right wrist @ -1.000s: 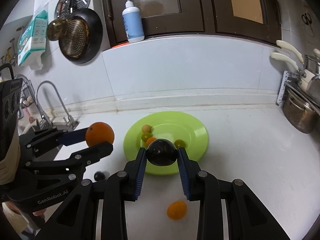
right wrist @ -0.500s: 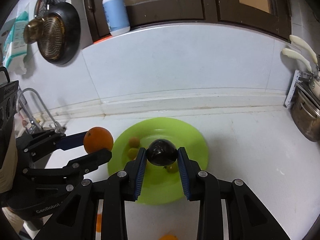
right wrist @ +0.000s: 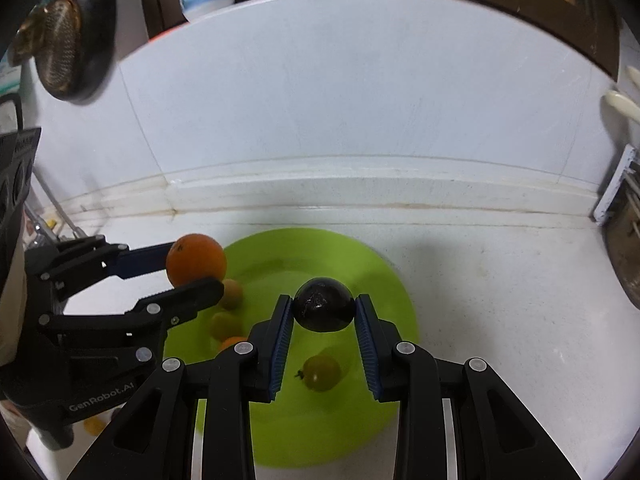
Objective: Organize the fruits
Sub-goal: 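Carry the large orange with the left tool while the right tool carries the plum to the plate, then open the left tool over the plate while the right tool releases the plum, then move both tools back from the plate toward the remaining fruits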
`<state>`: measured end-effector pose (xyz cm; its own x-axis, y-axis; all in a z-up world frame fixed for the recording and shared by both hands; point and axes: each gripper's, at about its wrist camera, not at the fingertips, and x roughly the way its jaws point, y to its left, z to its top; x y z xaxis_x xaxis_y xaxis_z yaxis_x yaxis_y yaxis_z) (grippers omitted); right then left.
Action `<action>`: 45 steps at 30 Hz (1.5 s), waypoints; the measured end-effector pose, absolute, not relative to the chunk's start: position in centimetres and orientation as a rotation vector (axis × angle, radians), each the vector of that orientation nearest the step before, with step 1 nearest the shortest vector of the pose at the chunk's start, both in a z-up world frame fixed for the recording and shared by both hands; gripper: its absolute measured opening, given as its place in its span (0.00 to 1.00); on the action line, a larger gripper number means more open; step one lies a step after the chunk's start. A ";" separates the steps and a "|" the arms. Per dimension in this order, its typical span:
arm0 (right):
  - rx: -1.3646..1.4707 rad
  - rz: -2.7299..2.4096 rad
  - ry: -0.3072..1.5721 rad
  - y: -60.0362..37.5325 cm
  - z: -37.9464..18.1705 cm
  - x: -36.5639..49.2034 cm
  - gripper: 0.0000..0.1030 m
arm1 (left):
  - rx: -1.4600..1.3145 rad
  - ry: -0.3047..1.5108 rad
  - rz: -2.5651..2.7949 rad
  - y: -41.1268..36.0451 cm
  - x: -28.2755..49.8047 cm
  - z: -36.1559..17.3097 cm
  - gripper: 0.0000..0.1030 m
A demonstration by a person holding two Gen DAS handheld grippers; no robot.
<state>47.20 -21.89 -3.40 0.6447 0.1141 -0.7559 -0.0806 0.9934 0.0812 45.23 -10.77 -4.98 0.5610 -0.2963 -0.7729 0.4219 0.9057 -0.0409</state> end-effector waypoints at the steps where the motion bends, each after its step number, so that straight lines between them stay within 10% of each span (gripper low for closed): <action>1: 0.039 0.107 0.872 -22.0 -3.8 47.6 0.32 | 0.159 0.895 -0.422 -10.9 45.8 -5.4 0.40; 45: 0.060 0.117 0.782 -21.3 0.1 42.5 0.45 | 0.169 0.804 -0.292 -6.7 39.8 -0.6 0.62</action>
<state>42.50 -21.27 0.06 0.7032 0.1274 -0.6995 -0.0829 0.9918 0.0973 39.78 -6.71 -0.57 0.6571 -0.1928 -0.7287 0.3198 0.9467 0.0380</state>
